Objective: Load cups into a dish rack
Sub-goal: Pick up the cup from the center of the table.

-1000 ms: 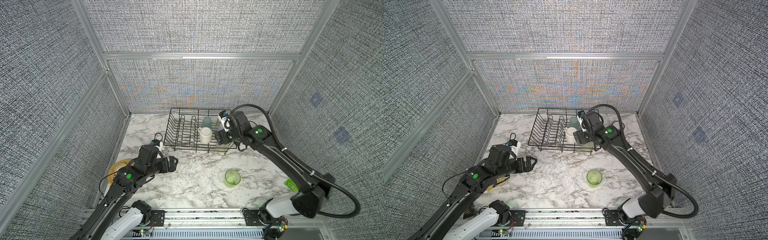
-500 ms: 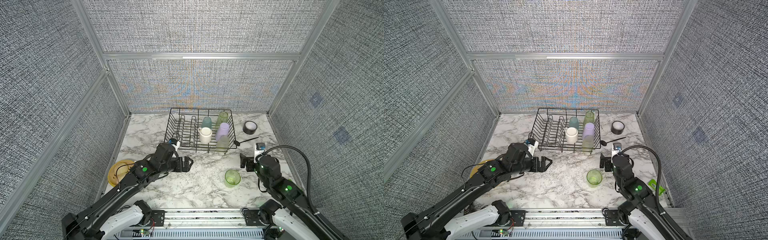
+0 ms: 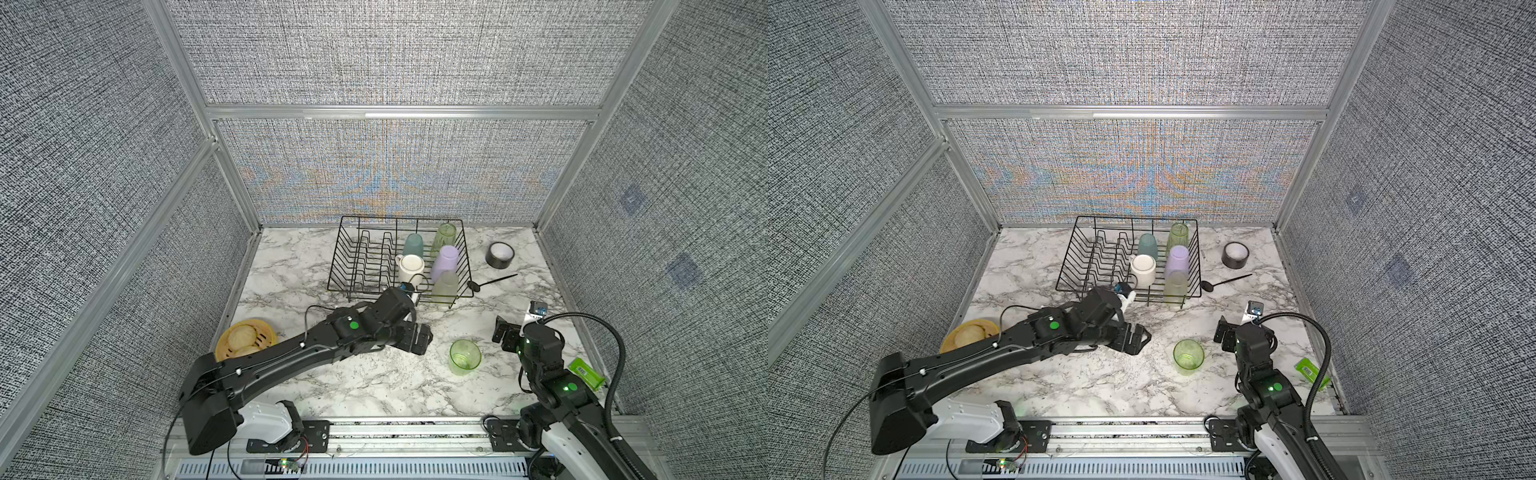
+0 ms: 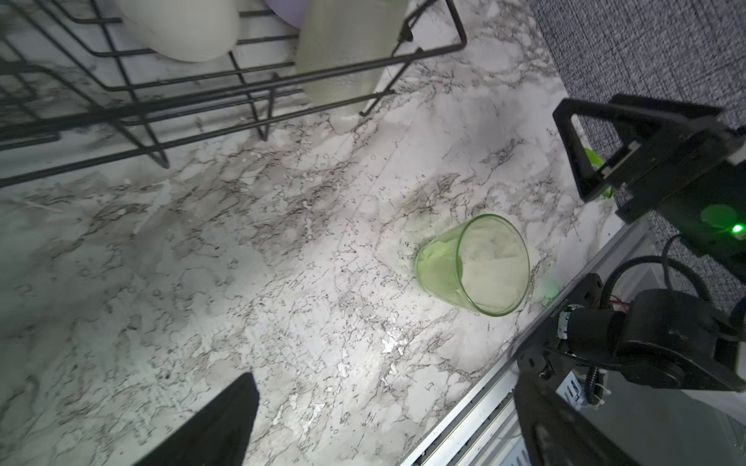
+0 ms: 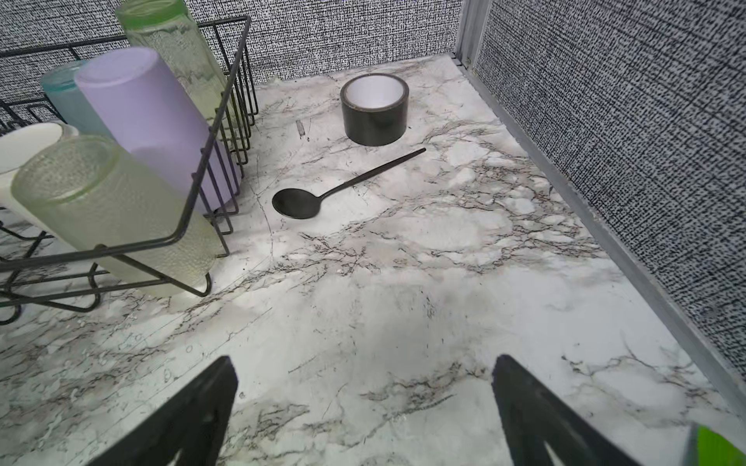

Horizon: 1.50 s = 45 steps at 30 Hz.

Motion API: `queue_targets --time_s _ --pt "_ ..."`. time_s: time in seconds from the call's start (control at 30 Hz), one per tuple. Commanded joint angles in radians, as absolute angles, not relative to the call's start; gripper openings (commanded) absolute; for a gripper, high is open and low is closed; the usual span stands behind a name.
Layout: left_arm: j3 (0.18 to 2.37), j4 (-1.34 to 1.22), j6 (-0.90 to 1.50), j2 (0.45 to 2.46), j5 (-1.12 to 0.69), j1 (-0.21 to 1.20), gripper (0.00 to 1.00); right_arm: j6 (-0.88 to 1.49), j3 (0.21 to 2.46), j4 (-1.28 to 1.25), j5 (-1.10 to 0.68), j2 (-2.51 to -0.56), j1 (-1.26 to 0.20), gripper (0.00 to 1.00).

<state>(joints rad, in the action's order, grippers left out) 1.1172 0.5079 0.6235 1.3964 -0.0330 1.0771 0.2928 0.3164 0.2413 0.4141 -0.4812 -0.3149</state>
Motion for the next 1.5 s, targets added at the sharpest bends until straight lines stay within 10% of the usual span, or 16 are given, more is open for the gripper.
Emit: queue_targets --time_s 0.0,0.63,1.27,1.47 --pt "1.163 0.472 0.601 1.484 -0.035 1.118 0.99 0.314 0.317 0.194 0.432 -0.486 -0.31 0.99" --pt "1.3 0.396 0.619 1.819 -0.089 1.207 0.89 0.367 0.298 0.25 0.476 -0.401 -0.281 0.99" --pt "1.328 0.449 0.647 1.85 -0.037 1.21 0.0 0.364 0.304 0.262 0.449 -0.404 -0.279 0.99" --pt "1.307 0.493 0.625 1.784 0.018 1.208 0.0 0.383 0.341 0.305 0.303 -0.465 -0.278 0.99"
